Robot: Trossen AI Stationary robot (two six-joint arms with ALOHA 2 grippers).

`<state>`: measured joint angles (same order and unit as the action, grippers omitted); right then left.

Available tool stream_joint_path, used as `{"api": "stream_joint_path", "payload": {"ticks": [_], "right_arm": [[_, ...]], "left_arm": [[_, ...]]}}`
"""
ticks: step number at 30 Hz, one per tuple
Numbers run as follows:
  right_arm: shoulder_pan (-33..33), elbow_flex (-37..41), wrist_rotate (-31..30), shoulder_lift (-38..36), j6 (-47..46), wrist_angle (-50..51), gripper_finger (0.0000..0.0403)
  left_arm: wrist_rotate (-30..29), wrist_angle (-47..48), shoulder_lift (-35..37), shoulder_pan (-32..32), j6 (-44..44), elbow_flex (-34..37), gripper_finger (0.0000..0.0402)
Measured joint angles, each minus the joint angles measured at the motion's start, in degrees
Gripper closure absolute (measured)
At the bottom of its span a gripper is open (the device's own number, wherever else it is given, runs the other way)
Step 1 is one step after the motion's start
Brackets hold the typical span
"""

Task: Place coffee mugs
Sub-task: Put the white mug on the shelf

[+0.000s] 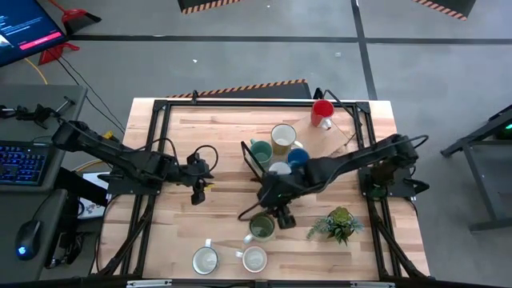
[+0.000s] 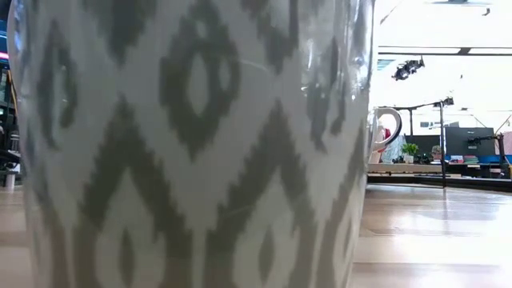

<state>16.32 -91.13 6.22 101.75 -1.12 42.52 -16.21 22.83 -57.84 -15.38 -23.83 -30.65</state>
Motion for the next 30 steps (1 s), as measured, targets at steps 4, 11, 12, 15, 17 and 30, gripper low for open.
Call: {"api": "stream_joint_path", "payload": {"ticks": [4, 11, 12, 15, 17, 30], "right_arm": [[0.91, -0.83, 0.0, 3.57, 0.07, -0.26, 0.0242], [1.75, -0.91, -1.08, 7.29, -0.33, -0.14, 0.0242], [1.76, -0.94, -2.23, 7.54, -0.31, -0.34, 0.0242], [1.75, -0.94, -5.31, 8.09, -0.08, -0.33, 0.0242], [1.72, -0.81, -5.66, 8.09, -0.04, -0.5, 0.0242], [3.39, 0.24, -7.96, 9.21, -3.25, -4.45, 0.0242]], "left_arm": [[0.02, 0.01, 0.0, -0.1, 0.04, 0.0, 0.028], [0.04, 0.0, 0.0, 0.09, -1.64, 0.0, 0.028], [0.12, -0.06, 0.0, 0.07, -2.29, -0.02, 0.028], [0.67, -0.22, 0.0, -0.21, -4.31, -0.02, 0.028], [0.68, -0.35, 0.0, -0.62, -4.59, -0.02, 0.028], [0.68, -0.42, 0.0, -0.9, -4.57, -0.02, 0.028]]}}
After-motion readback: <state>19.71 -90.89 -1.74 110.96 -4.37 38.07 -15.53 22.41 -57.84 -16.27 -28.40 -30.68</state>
